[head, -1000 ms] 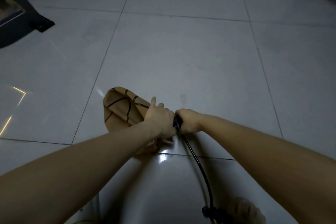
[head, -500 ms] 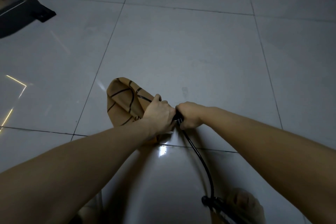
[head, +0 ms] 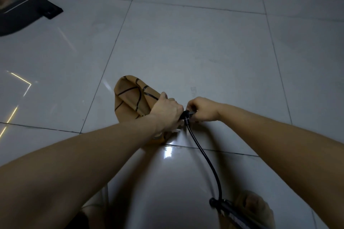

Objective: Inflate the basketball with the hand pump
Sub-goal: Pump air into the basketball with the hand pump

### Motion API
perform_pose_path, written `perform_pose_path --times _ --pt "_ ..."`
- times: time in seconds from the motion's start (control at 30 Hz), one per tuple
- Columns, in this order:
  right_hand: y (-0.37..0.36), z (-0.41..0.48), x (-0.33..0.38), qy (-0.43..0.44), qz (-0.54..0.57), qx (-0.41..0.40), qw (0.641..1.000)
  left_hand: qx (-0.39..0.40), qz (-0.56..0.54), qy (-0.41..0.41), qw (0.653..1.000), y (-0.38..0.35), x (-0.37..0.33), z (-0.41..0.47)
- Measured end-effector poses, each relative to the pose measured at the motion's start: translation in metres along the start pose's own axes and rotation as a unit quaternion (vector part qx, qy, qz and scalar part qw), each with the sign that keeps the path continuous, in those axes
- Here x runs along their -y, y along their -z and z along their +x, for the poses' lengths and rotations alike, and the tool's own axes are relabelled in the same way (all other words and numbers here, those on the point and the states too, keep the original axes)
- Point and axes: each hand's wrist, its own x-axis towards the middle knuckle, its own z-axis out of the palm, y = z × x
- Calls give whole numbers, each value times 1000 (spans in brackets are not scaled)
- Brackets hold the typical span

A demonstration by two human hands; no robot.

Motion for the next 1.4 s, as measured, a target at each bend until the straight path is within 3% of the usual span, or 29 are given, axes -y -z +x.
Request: perform_pose_path --times 0.1,0.17,0.27,0.33,0.4,0.5,0.63,0.77,0.97,1.13,1.27,1.4 --pt "-10 -2 -3 -52 272 13 961 -5 3 -3 1000 5 0 0" --pt "-19 -4 -8 -66 345 -5 936 19 -41 -22 999 11 8 0" --pt "-29 -3 -18 -73 431 -46 898 141 -118 -78 980 28 38 5" --pt "-36 -1 -22 -76 491 -58 866 205 -77 -102 970 37 56 10" --pt "-43 2 -25 -82 533 -65 839 204 -47 -119 971 35 61 11" --pt "-53 8 -29 -82 553 -89 824 168 -37 -119 978 20 47 10" --pt "-55 19 -27 -65 577 -107 807 177 -118 -25 977 17 46 15" --pt "-61 34 -25 -55 576 -136 805 134 -146 19 980 7 43 16" --pt "-71 37 -23 -55 587 -147 794 278 -266 61 921 23 51 23" --pt "-65 37 -27 -52 542 -118 830 225 -229 86 943 21 42 22" --pt "-69 36 -27 -51 552 -113 824 120 -183 80 973 7 40 17" --pt "-71 34 -26 -53 547 -116 827 46 -194 80 977 -10 38 10"
